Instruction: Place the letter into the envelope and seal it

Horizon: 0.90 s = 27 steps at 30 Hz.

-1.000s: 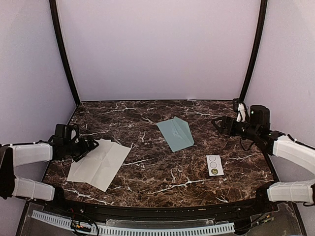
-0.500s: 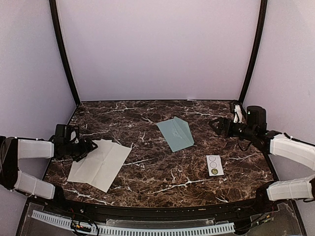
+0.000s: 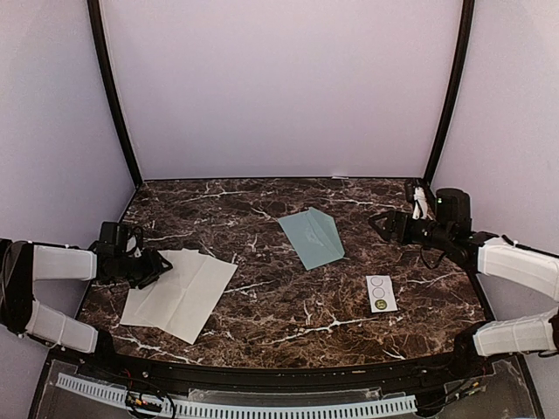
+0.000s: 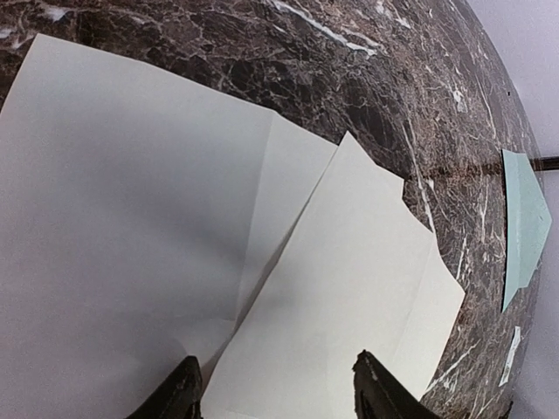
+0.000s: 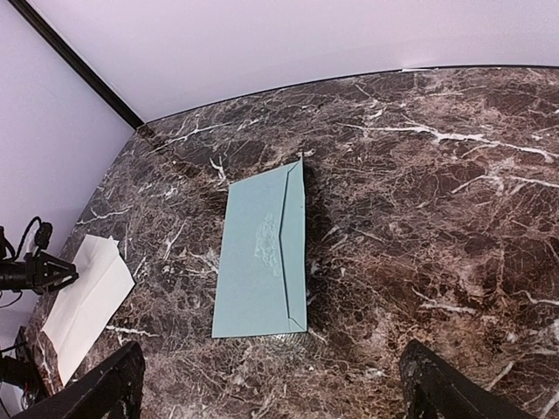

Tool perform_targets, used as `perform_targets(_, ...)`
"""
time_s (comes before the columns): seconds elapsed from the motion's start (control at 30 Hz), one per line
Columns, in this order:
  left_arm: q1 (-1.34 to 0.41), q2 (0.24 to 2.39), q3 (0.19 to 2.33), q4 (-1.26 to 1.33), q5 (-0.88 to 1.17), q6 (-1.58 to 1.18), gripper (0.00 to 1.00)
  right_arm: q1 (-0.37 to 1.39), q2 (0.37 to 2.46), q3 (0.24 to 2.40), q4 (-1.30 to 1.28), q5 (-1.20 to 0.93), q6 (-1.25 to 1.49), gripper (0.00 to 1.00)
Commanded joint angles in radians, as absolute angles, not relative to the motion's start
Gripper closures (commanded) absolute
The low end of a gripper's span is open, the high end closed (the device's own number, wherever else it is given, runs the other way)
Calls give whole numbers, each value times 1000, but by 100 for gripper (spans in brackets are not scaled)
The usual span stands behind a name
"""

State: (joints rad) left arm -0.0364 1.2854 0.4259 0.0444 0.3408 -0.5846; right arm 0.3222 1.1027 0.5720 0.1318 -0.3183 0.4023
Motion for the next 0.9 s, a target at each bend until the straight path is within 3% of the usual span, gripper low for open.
perform_targets(0.0, -31, 1278, 432, 8, 342, -583, 45, 338, 1120, 604, 150, -341, 399, 1)
perform_targets(0.33, -40, 1290, 411, 6, 432, -605, 63, 393, 1170, 641, 145, -344, 397, 1)
perform_targets(0.87, -193, 1386, 432, -3, 475, -615, 63, 625, 1318, 748, 121, -287, 372, 1)
